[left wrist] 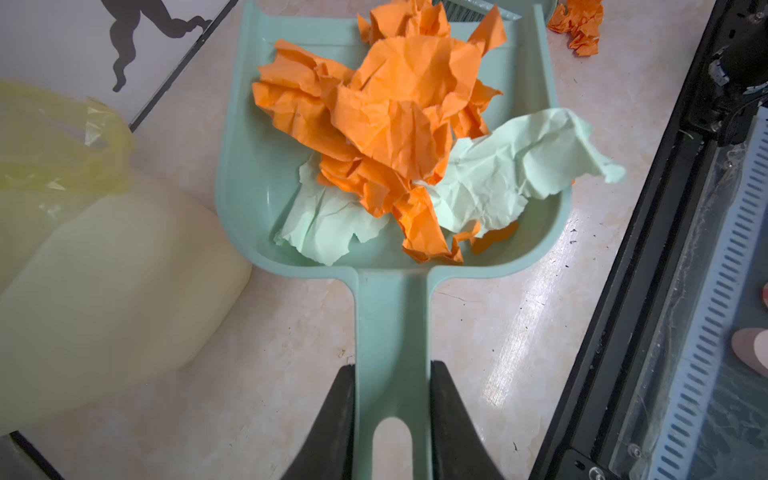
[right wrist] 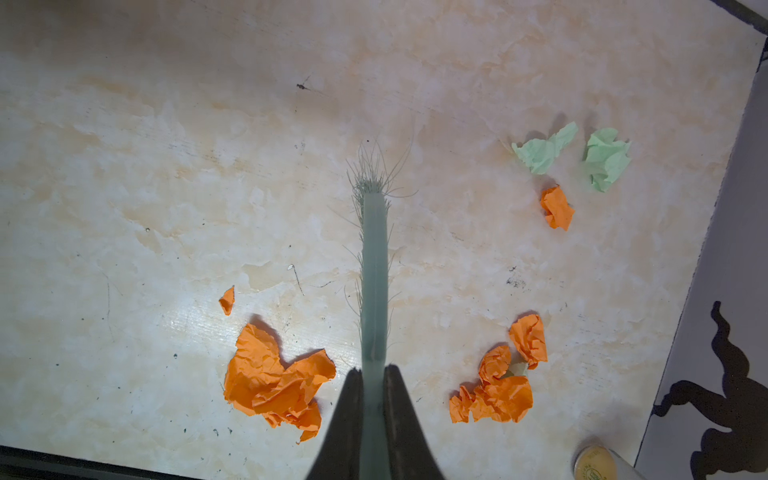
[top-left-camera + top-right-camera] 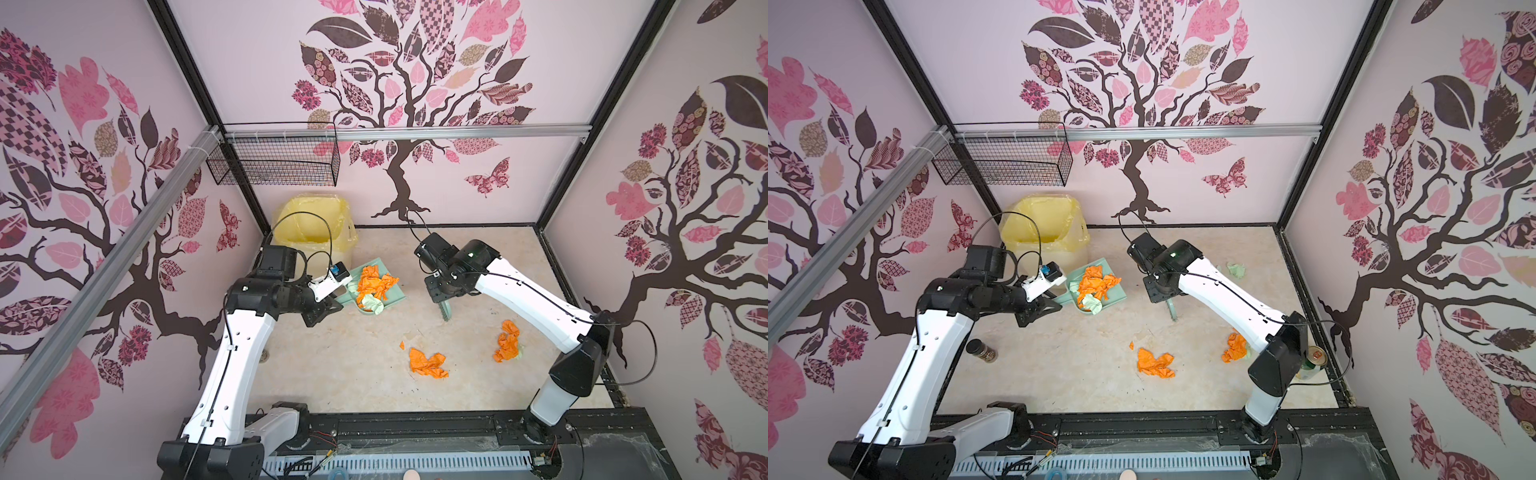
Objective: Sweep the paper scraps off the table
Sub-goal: 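Lift the dustpan toward the yellow bin with the left gripper while the right withdraws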
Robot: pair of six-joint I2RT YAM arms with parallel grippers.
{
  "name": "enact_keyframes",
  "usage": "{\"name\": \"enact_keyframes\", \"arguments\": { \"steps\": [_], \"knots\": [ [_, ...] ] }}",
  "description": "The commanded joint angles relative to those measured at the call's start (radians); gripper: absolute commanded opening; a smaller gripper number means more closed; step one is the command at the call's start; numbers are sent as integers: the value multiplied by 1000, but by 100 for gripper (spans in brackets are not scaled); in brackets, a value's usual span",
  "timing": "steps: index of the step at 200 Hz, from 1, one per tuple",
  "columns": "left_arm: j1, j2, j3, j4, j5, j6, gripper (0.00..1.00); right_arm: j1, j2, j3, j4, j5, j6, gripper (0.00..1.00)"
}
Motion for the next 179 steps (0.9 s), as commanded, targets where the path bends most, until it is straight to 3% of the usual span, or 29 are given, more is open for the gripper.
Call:
{"name": "enact_keyframes", "arguments": {
  "steps": [1, 22, 64, 104, 149, 179],
  "knots": [
    [10, 36, 90, -193, 8, 97, 0, -7, -69, -23, 42, -10, -14, 0],
    [30, 68, 168, -238, 11, 118, 0, -10, -86, -57, 55, -12, -21, 0],
    [148, 212, 371, -397, 175, 174, 0, -12, -115, -116, 77, -23, -27, 0],
    [194, 263, 442, -355, 134, 183, 0, -14, -134, -152, 87, -25, -36, 0],
    [291, 436, 725, -487, 179, 233, 0, -16, -129, -171, 108, -41, -45, 0],
    [322, 510, 832, -488, 147, 240, 0, -17, -123, -183, 116, -51, -48, 0]
  ]
}}
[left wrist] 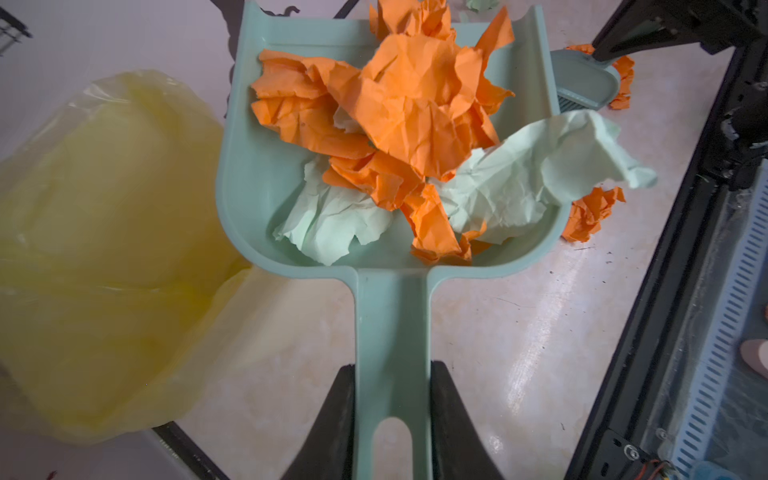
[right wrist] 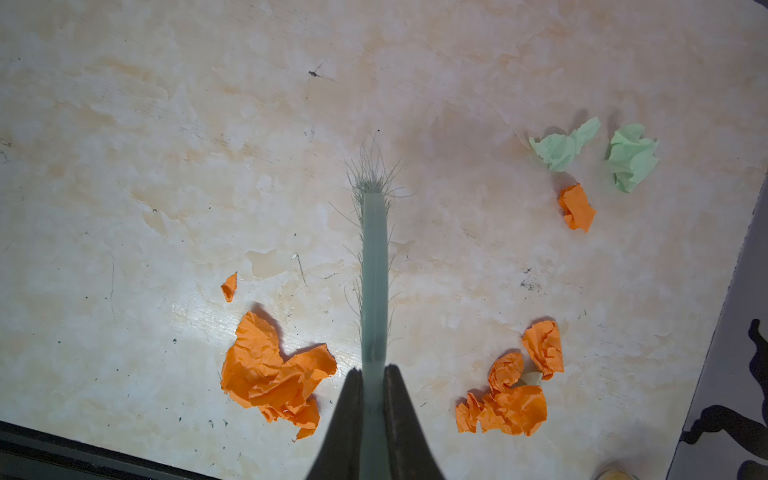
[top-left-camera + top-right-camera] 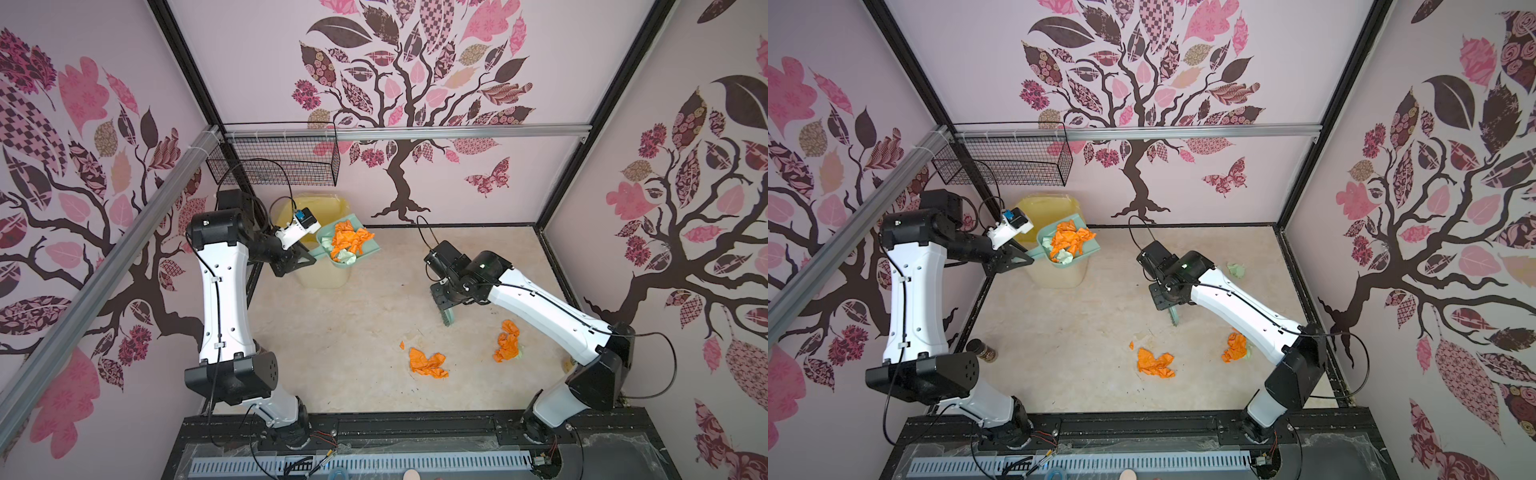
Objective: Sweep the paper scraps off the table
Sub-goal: 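Lift the dustpan toward the yellow bin with the left gripper while the right withdraws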
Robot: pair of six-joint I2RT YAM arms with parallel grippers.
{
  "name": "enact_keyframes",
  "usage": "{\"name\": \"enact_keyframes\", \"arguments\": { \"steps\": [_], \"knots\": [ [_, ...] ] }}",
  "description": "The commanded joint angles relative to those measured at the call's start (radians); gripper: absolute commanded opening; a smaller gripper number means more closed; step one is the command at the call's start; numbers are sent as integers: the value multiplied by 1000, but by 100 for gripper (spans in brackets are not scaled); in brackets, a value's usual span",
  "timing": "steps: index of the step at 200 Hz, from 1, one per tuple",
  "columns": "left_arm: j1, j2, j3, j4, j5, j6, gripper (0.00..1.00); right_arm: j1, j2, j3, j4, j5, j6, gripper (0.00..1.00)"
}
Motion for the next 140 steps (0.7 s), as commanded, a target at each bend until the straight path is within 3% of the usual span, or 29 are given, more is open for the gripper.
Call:
{"name": "enact_keyframes", "arguments": {
  "steps": [1, 107, 140],
  "knots": [
    [17, 45, 86, -155, 11, 29, 0, -5, -23, -10, 4, -10, -7, 0],
    [112, 317, 359, -158, 21, -23, 0, -4, 7, -29, 28, -36, -24, 0],
    [127, 420, 491, -157, -33, -30, 0, -5, 19, -37, 34, -47, -28, 0]
  ]
}}
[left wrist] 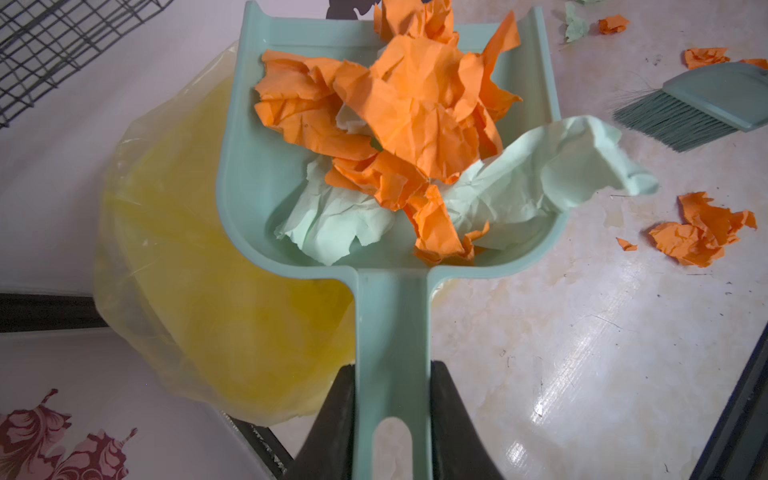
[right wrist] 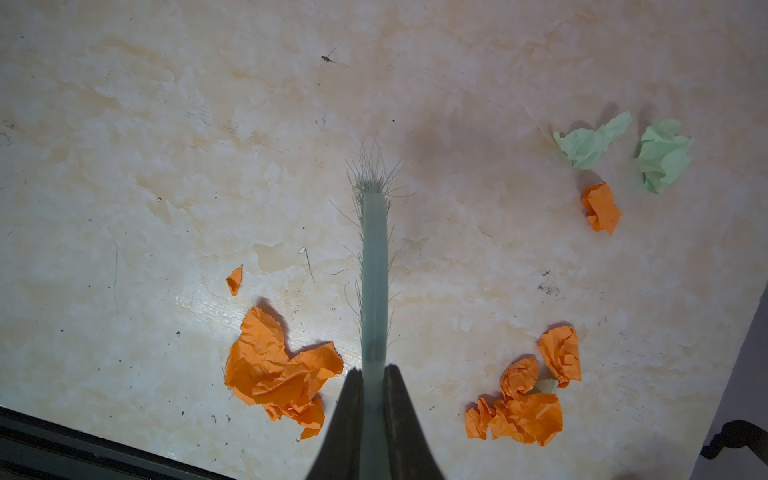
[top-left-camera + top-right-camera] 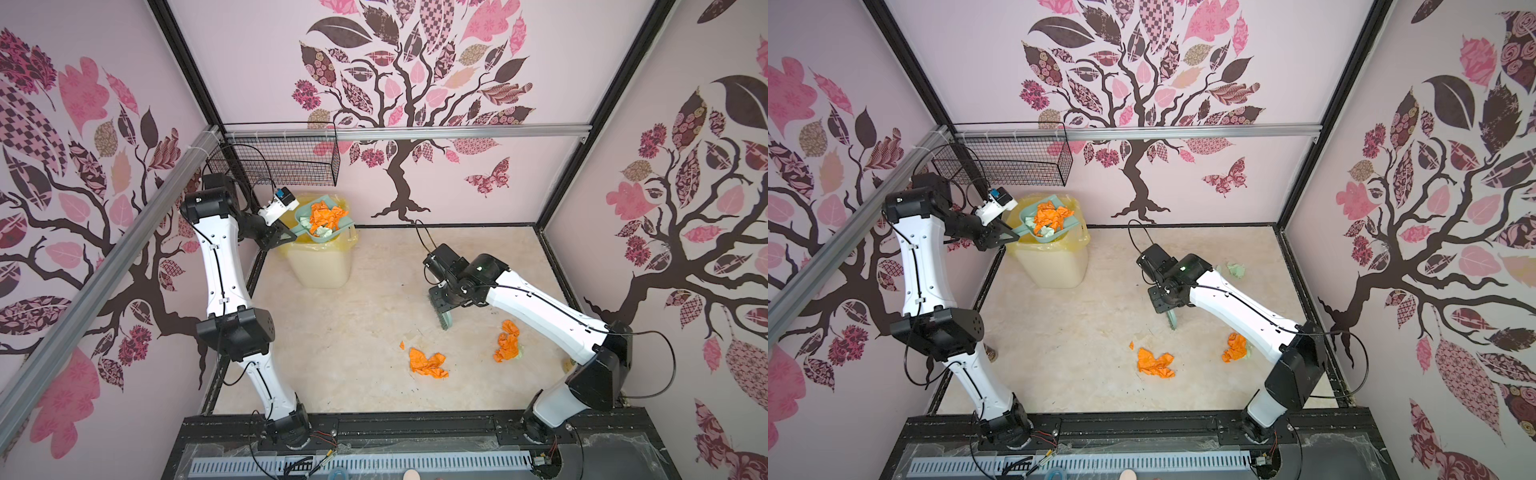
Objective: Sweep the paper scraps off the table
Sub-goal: 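Lift the dustpan toward the yellow bin with the left gripper while the right withdraws, then tilt the green dustpan over the yellow bin with the left gripper to dump scraps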
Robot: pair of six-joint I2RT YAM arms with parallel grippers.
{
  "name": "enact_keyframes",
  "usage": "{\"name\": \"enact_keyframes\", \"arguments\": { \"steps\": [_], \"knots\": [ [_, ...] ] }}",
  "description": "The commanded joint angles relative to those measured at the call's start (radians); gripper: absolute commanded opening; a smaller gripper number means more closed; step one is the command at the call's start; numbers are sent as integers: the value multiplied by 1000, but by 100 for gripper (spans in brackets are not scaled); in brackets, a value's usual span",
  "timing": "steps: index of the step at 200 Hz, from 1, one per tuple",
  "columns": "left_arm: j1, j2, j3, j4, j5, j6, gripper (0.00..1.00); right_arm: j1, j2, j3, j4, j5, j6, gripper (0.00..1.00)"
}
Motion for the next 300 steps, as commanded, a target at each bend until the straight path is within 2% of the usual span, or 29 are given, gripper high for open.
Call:
{"name": "enact_keyframes", "arguments": {
  "steps": [1, 35, 65, 109, 132, 170, 193, 269, 300],
  "knots": [
    [11, 55, 113, -152, -25, -16, 0, -4, 17, -5, 3, -13, -15, 0],
    [8, 166, 298, -126, -177, 10, 0, -4, 21, -24, 12, -25, -13, 0],
    [-24, 125, 217, 2, -324, 72, 0, -4, 19, -44, 17, -24, -13, 0],
    [-103, 94, 207, 122, -501, 150, 0, -4, 25, -47, 21, -23, -13, 0],
    [-139, 57, 155, 217, -622, 225, 0, -4, 17, -49, 16, -19, -17, 0],
    [-161, 12, 76, 364, -755, 350, 0, -4, -1, -69, 16, -7, -19, 0],
    [-161, -18, 42, 437, -789, 396, 0, -4, -7, -79, 21, -3, -19, 0],
    [-163, -211, -215, 627, -813, 518, 0, -4, -13, -69, 17, 4, -21, 0],
    [-163, -233, -193, 597, -804, 520, 0, -4, -20, -78, 21, -1, -15, 0]
  ]
}}
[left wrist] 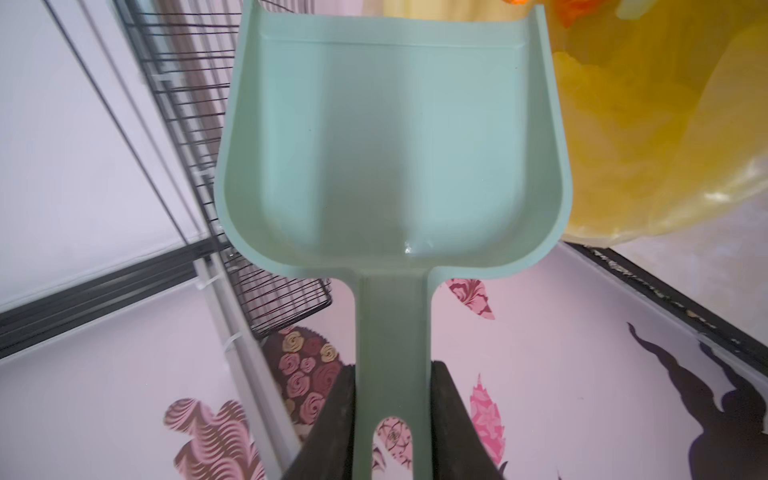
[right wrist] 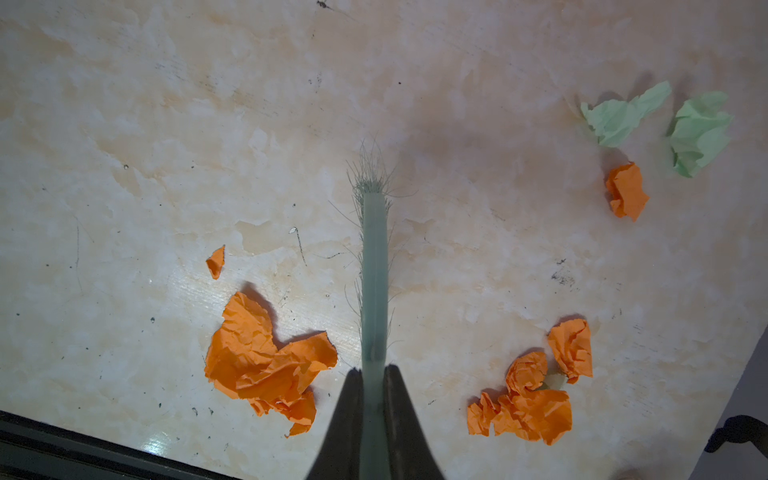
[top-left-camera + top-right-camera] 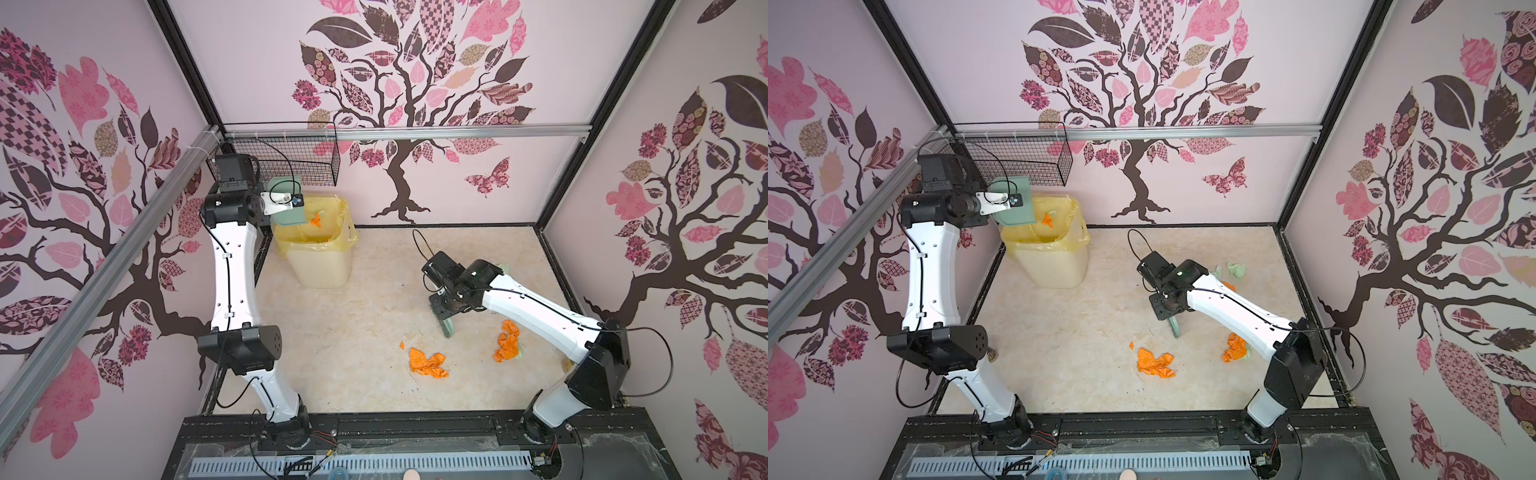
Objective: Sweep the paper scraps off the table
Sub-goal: 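Tilt the green dustpan over the yellow bin with the left gripper to dump scraps, then lower the empty dustpan with the left gripper while the right reaches far scraps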
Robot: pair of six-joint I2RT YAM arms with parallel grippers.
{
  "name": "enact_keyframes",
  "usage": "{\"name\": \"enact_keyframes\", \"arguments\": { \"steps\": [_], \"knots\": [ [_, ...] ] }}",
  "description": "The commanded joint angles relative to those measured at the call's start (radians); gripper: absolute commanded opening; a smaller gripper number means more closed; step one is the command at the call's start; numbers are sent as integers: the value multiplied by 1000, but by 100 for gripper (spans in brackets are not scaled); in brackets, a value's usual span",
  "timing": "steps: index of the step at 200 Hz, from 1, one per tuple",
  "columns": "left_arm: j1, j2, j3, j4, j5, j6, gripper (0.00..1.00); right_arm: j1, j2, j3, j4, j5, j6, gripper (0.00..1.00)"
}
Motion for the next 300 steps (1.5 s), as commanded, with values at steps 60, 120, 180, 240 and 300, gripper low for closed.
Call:
{"name": "enact_keyframes", "arguments": {
  "steps": [60, 120, 180, 240, 300],
  "knots": [
    [1, -72, 146, -219, 150, -137, 0, -4, -39, 1, -15, 32, 5, 0],
    [1, -329, -86, -476, 390, -257, 0, -4, -63, 189, -52, 198, -85, 0],
    [-61, -624, -614, -493, 563, -366, 0, -178, 100, 486, -161, 449, -295, 0],
    [-316, -937, -1344, -127, 427, -562, 0, -440, 278, 386, 251, 567, -681, 0],
    [-337, -931, -1624, 48, 462, -655, 0, -541, 541, 403, 467, 623, -856, 0]
  ]
}}
